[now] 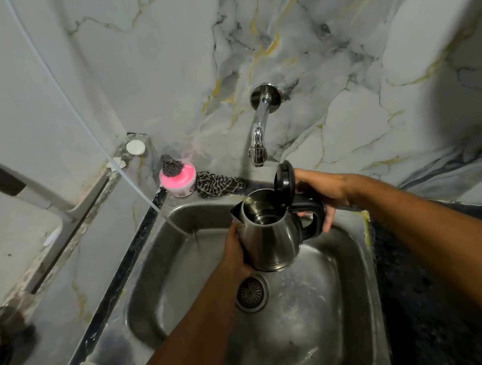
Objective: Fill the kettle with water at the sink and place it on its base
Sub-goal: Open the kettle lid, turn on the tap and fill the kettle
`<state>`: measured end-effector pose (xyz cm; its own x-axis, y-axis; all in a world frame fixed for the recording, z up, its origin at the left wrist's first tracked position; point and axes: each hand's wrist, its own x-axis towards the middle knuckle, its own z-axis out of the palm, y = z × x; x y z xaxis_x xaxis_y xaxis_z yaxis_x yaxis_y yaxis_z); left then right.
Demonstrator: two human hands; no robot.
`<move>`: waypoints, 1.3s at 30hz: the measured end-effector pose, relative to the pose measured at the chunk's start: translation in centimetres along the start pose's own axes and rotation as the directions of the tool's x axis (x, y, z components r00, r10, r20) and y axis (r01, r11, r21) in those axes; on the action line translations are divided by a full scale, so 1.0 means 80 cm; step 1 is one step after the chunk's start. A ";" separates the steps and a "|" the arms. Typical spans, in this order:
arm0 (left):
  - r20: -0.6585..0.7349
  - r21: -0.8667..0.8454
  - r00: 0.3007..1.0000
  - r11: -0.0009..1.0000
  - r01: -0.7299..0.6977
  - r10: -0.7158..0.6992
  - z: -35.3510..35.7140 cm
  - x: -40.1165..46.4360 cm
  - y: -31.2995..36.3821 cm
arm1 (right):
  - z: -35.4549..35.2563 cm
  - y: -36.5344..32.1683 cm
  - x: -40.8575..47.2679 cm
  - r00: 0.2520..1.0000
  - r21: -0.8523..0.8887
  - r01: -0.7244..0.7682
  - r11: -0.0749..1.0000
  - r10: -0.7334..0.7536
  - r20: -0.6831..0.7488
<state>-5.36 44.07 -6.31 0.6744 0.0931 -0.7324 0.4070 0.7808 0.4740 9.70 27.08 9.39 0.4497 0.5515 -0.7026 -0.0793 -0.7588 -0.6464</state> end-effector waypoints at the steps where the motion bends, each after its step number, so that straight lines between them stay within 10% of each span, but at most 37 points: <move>1: 0.001 0.006 1.000 1.000 -0.003 0.003 0.000 -0.001 0.002 | 0.001 0.005 -0.001 1.000 0.014 0.018 1.000 -0.018 0.007; 6: -0.035 0.068 0.999 0.998 0.006 -0.004 -0.001 -0.010 0.020 | 0.005 0.035 0.003 0.995 0.115 0.087 0.990 -0.081 -0.060; 9: -0.177 0.469 0.961 0.877 -0.105 0.210 0.009 -0.024 0.054 | 0.007 0.050 0.005 0.988 0.156 0.128 0.979 -0.113 -0.102; 11: -0.136 0.843 0.800 0.492 -0.216 0.585 0.023 -0.034 0.087 | 0.008 0.053 0.003 0.986 0.166 0.144 0.976 -0.127 -0.111; 15: 0.140 0.701 0.539 0.301 -0.647 0.831 0.095 -0.080 0.134 | 0.012 0.048 0.003 0.986 0.177 0.132 0.975 -0.112 -0.120; 24: 0.207 0.731 0.643 0.321 -0.603 0.738 0.180 -0.067 0.158 | 0.007 0.040 0.001 0.987 0.192 0.129 0.973 -0.107 -0.123; 29: 0.499 0.591 0.824 0.590 -0.550 0.268 0.160 -0.080 0.201 | 0.002 0.032 0.001 0.986 0.182 0.144 0.973 -0.126 -0.108; 33: 0.366 0.867 0.780 0.118 -0.484 0.507 0.151 -0.089 0.208 | -0.003 0.032 0.001 0.983 0.180 0.159 0.971 -0.139 -0.117; 36: 0.339 0.822 0.638 0.112 -0.558 0.691 0.140 -0.079 0.198 | -0.003 0.032 0.002 0.983 0.179 0.163 0.970 -0.143 -0.120; 39: 0.436 0.793 0.696 0.121 -0.597 0.570 0.134 -0.082 0.205 | -0.002 0.028 0.004 0.983 0.171 0.160 0.972 -0.140 -0.121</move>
<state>3.49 49.63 11.50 0.9704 0.2402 -0.0265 0.1357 -0.4509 0.8822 9.82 25.53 7.78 0.5605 0.6067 -0.5637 -0.1570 -0.5905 -0.7917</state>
